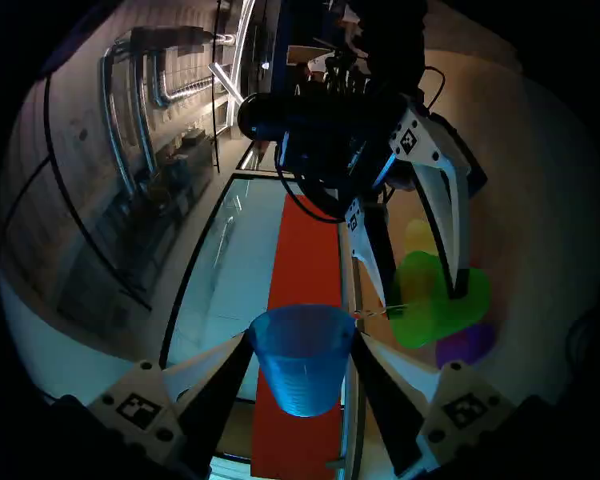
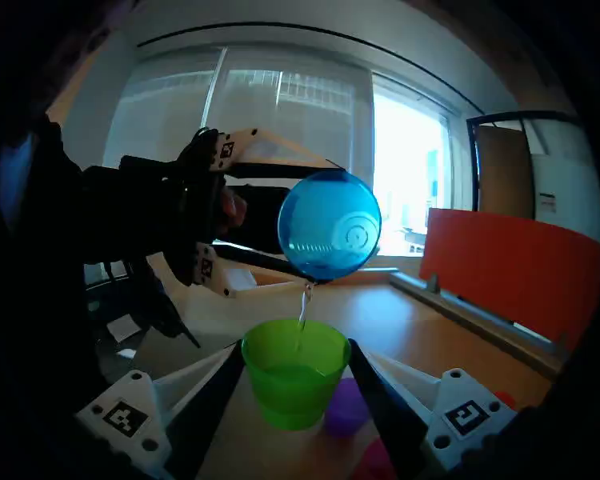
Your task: Pour water
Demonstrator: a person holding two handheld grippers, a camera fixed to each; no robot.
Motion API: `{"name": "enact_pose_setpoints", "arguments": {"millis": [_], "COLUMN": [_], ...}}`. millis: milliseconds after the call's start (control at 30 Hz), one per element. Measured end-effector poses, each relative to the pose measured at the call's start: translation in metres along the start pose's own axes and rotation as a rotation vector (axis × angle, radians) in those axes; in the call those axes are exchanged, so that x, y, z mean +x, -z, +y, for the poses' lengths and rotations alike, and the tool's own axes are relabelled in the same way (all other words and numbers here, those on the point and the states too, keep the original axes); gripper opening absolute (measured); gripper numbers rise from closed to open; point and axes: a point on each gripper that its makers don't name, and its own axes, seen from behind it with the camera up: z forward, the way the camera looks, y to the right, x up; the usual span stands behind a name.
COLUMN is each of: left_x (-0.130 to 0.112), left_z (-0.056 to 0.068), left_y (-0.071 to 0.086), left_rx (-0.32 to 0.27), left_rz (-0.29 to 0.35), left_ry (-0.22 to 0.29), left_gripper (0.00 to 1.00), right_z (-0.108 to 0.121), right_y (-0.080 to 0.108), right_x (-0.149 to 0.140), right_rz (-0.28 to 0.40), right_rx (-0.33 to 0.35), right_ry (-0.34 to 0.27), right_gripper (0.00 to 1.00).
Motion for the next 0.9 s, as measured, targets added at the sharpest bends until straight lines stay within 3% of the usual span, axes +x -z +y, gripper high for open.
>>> {"name": "enact_pose_setpoints", "arguments": {"millis": [900], "left_x": [0.0053], "left_z": [-0.0027], "left_y": [-0.0004], "left_rx": [0.003], "left_rz": [0.005], "left_ry": [-0.036], "left_gripper": [0.86], "right_z": [-0.007], "right_y": [0.0001], "right_x": [0.0034], "right_rz": [0.006], "right_rx": [0.017], "right_ry": [0.01], "right_gripper": [0.95]}}
